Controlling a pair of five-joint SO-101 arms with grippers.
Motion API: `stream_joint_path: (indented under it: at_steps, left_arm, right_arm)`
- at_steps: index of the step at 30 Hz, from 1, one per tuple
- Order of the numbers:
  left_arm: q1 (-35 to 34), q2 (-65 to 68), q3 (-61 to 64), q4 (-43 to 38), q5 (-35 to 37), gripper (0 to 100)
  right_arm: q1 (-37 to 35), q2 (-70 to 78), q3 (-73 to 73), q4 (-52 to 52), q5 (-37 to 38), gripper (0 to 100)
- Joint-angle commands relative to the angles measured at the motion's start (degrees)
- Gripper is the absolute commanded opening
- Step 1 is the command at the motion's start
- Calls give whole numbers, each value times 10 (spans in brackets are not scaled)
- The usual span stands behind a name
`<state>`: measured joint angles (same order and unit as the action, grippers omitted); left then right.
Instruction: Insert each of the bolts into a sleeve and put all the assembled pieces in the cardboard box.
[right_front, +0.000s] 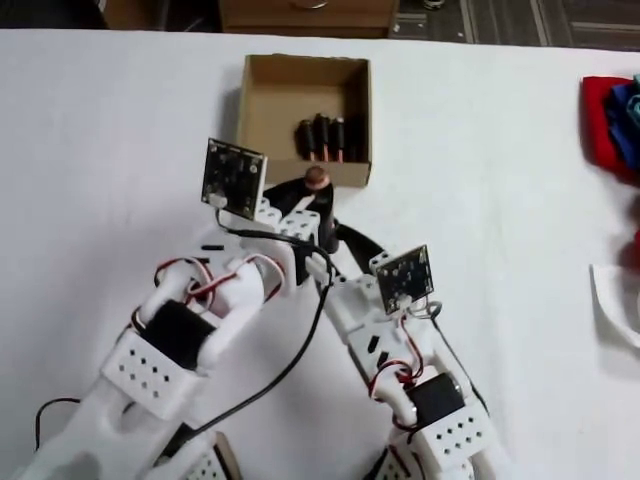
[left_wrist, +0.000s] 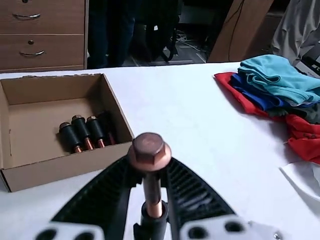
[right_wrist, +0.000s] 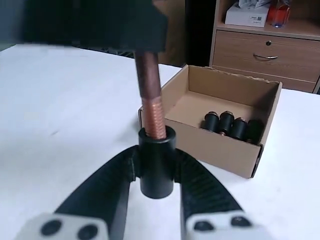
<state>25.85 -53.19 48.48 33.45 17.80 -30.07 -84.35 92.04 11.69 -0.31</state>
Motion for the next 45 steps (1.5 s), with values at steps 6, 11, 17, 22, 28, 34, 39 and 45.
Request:
stream_joint_path:
  at_steps: [6,11,17,22,28,34,39,45]
  left_arm:
    - [4,-11,-35,15,0,25]
    - [4,-10,-30,15,1,25]
    - [5,-9,-28,15,1,26]
    - [20,22,-15,13,1,26]
    - [25,52,-50,14,1,27]
    - [24,52,-53,32,-2,90]
    - [25,52,-60,79,1,338]
    - [23,51,-80,84,-1,308]
  right_arm:
    - [2,-16,-6,-29,6,21]
    - [2,-16,-7,-29,6,21]
    - [1,-16,-7,-29,6,21]
    - [1,-17,-7,-29,6,21]
    - [1,-17,-7,-29,6,21]
    - [1,-18,-7,-29,6,21]
    - [1,-17,-7,-29,6,21]
    - [1,-17,-7,-29,6,21]
